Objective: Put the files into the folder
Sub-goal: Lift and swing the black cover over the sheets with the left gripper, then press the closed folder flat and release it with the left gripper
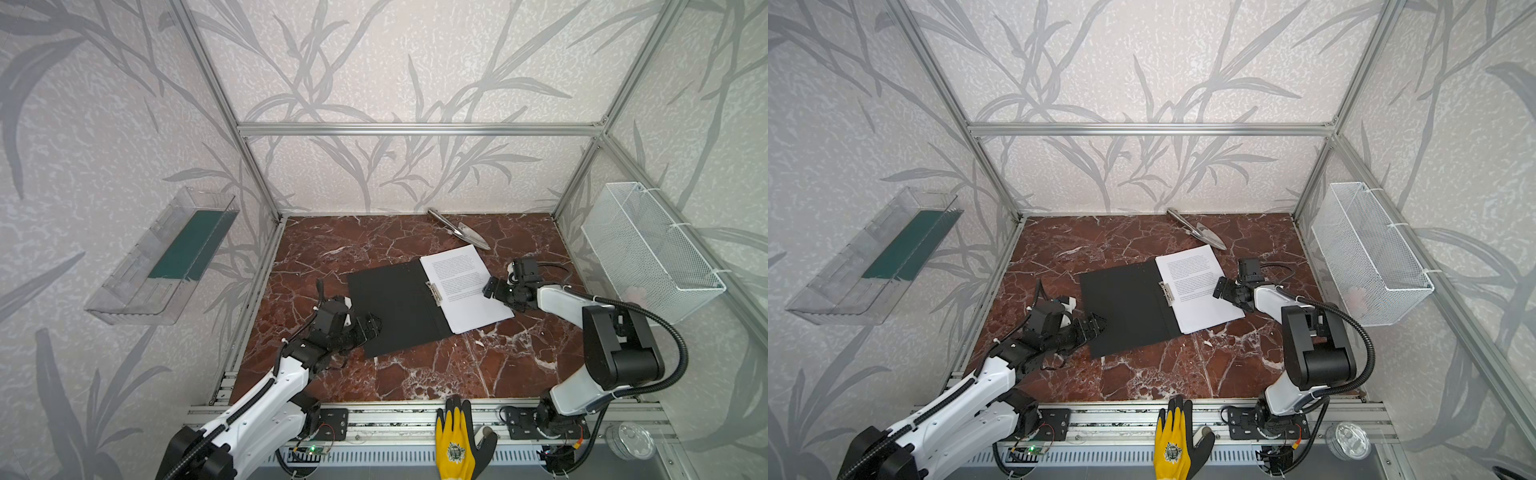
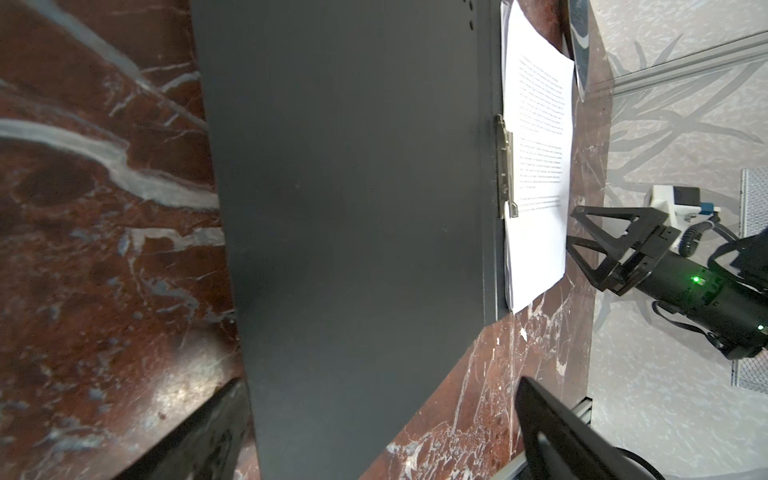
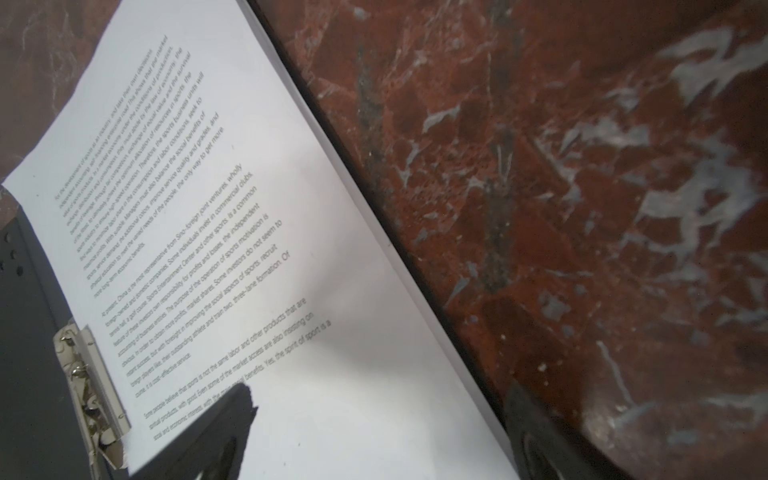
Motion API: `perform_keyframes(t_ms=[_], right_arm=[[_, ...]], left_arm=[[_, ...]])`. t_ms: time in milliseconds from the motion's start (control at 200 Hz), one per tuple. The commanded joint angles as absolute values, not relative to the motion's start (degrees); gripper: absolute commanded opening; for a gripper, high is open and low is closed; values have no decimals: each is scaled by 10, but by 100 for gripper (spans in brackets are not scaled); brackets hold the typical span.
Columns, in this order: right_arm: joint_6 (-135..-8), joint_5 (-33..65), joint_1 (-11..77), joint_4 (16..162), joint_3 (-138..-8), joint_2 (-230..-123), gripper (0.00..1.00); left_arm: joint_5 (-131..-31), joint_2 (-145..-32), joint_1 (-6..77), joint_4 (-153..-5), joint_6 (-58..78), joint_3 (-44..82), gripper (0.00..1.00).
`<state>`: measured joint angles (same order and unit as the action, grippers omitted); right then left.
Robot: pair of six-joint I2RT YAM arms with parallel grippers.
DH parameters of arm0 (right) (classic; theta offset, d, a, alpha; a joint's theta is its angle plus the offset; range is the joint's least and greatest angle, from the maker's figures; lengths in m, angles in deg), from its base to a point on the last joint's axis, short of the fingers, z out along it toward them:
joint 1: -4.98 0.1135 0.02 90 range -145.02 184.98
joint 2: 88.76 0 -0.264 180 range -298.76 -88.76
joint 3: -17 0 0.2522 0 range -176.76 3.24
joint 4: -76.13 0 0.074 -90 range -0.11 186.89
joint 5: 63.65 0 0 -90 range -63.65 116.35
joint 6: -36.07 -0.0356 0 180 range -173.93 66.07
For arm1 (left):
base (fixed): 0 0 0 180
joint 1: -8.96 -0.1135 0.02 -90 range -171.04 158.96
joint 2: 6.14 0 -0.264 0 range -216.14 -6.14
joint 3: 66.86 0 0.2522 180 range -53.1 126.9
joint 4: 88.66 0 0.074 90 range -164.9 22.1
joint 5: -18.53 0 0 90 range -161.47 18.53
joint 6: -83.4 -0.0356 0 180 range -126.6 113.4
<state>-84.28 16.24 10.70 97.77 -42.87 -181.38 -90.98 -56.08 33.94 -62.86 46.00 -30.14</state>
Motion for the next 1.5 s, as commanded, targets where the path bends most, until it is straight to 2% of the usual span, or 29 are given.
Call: perform_keyframes(t_ms=[0, 355, 780, 1180, 1365, 1495], right_arm=[[-875, -5, 137, 1029, -405, -1834, 94], [-885, -27, 137, 1017, -397, -1832, 94], [-886, -39, 137, 1015, -393, -1813, 94], [-887, 139, 103, 1103, -351, -1607, 95], [-899, 249, 84, 1146, -328, -1497, 97], [-887, 271, 80, 1157, -321, -1438, 97]], left_arm=[[-1022, -553, 374, -724, 468, -245, 99], [-970, -591, 448, -689, 433, -128, 99], [-948, -788, 517, -741, 407, -10, 98], [-928, -979, 569, -794, 381, 73, 98], [-914, -1103, 606, -754, 350, 179, 98], [-930, -1163, 621, -741, 355, 232, 98]])
